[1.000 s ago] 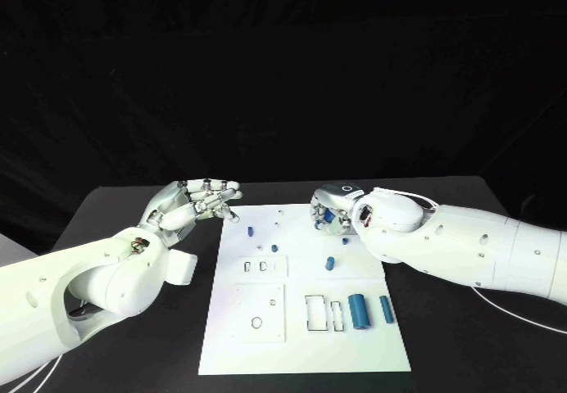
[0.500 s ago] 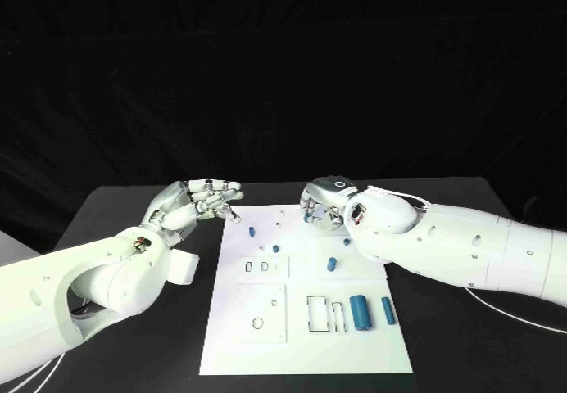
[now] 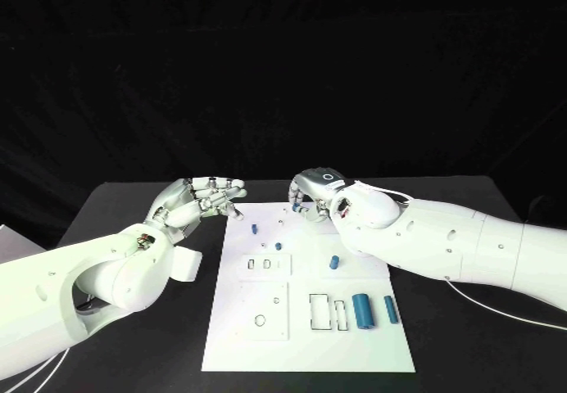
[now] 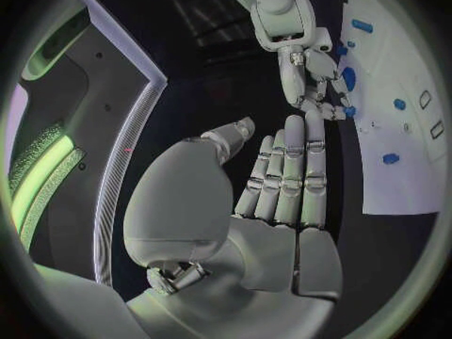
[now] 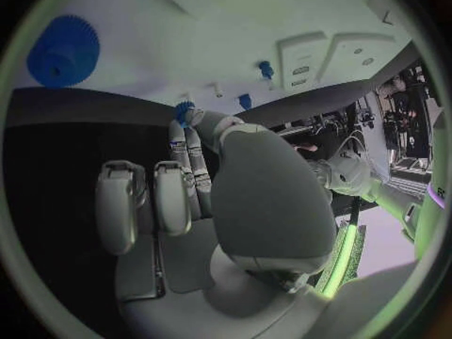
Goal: Assemble the parts on the task board
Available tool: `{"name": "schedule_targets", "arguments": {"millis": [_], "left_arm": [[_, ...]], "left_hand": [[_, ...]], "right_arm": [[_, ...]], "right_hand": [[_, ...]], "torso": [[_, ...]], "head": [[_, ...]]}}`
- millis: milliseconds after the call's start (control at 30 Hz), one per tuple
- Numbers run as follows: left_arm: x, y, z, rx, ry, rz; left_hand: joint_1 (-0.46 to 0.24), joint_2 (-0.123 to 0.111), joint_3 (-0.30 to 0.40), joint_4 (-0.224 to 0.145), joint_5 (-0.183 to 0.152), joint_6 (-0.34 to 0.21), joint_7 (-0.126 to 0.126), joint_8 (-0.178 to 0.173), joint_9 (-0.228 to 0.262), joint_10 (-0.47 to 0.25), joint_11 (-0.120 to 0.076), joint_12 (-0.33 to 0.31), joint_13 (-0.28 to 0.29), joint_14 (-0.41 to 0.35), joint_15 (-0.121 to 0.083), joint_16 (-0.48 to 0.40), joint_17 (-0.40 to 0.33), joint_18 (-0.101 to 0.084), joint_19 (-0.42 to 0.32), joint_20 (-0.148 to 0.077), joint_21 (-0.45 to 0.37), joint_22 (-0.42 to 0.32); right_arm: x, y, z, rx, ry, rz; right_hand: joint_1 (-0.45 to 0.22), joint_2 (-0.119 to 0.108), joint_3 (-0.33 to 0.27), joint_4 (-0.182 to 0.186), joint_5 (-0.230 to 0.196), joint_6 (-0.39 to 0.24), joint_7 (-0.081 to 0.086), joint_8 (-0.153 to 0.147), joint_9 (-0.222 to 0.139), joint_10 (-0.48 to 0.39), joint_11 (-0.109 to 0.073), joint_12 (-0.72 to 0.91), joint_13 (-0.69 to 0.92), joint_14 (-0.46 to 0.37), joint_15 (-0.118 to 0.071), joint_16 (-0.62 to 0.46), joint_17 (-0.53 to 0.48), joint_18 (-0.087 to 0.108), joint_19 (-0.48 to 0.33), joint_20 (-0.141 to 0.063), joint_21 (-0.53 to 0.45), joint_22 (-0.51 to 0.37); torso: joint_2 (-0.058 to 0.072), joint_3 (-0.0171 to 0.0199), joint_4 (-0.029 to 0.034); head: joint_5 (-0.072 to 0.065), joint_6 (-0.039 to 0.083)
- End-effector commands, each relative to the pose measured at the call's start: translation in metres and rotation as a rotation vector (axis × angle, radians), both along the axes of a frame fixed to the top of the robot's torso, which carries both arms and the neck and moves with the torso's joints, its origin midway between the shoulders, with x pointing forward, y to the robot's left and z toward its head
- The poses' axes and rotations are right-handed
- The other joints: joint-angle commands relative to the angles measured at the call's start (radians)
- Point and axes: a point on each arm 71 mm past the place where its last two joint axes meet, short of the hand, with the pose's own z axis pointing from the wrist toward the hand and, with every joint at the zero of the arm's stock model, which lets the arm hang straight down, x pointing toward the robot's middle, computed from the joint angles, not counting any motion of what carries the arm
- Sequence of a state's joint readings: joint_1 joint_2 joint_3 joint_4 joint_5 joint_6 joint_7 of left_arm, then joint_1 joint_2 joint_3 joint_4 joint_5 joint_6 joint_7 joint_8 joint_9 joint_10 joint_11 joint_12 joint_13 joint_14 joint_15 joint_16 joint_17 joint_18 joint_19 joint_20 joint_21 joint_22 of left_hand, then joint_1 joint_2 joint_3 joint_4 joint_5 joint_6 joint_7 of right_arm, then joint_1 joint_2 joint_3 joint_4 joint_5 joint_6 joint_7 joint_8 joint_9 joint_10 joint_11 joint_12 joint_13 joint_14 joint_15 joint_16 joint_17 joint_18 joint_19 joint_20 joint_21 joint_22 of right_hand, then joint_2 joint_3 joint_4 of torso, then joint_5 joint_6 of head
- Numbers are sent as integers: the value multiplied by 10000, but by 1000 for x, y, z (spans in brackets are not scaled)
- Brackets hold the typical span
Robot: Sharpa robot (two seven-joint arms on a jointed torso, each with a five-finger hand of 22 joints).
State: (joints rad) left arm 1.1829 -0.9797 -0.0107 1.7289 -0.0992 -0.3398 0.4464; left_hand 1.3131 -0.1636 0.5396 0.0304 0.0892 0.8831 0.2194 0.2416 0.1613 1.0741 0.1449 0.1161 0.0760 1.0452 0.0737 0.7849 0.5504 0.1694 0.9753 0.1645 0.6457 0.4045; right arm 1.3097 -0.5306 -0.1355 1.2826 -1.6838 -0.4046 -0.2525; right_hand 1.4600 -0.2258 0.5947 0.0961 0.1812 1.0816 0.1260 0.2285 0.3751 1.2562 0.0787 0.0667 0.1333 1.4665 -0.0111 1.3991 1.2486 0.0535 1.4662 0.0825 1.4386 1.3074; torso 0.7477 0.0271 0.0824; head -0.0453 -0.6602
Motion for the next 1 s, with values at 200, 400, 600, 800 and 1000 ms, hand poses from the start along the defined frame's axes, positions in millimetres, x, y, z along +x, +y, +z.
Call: {"name": "schedule_targets", "arguments": {"millis": [200,400,600,800,1000], "left_arm": [[0,-3,3,-79,-110,-218],[1,-3,6,-78,-185,-241],[2,-5,9,-73,-262,-278],[3,-5,10,-66,-289,-285],[3,-5,10,-62,-295,-285]], "left_hand": [[108,-15,54,-4,-35,5,-39,62,12,45,28,43,9,-93,-3,36,1,90,-57,-12,63,9],[108,-15,54,-4,-35,5,-39,62,12,45,28,43,9,-93,-3,36,1,90,-57,-12,63,9],[108,-15,54,-4,-35,5,-39,62,12,45,28,43,9,-93,-3,36,1,90,-57,-12,63,9],[108,-15,54,-4,-35,5,-39,62,12,45,28,43,9,-93,-3,36,1,90,-57,-12,63,9],[108,-15,54,-4,-35,5,-39,62,12,45,28,43,9,-93,-3,36,1,90,-57,-12,63,9]], "right_arm": [[4,8,3,67,-586,-44],[7,13,2,0,-640,-40],[9,16,-1,-127,-535,-39],[10,14,-4,-267,-376,-141],[11,13,-5,-386,-251,-184]], "right_hand": [[-141,-51,-27,-53,27,46,22,52,22,294,-195,11,216,526,-65,79,27,-151,260,-29,55,980],[-160,-56,-26,-51,25,41,22,49,27,290,-193,5,218,527,-63,83,29,-151,260,-29,56,983],[-202,-63,-27,-46,10,40,19,50,39,288,-193,-1,222,530,-61,95,41,-154,266,-27,68,999],[-229,-67,-26,-43,-6,39,15,49,47,287,-194,-4,225,529,-61,93,30,-154,265,-26,68,1001],[-263,-60,-21,-35,-17,36,13,48,57,281,-194,-10,227,527,-60,92,20,-150,258,-25,58,989]], "torso": [[81,-44,118],[139,-57,157],[209,-72,201],[231,-78,200],[227,-80,202]], "head": [[-73,24],[-106,52],[-114,62],[-93,44],[-71,15]]}}
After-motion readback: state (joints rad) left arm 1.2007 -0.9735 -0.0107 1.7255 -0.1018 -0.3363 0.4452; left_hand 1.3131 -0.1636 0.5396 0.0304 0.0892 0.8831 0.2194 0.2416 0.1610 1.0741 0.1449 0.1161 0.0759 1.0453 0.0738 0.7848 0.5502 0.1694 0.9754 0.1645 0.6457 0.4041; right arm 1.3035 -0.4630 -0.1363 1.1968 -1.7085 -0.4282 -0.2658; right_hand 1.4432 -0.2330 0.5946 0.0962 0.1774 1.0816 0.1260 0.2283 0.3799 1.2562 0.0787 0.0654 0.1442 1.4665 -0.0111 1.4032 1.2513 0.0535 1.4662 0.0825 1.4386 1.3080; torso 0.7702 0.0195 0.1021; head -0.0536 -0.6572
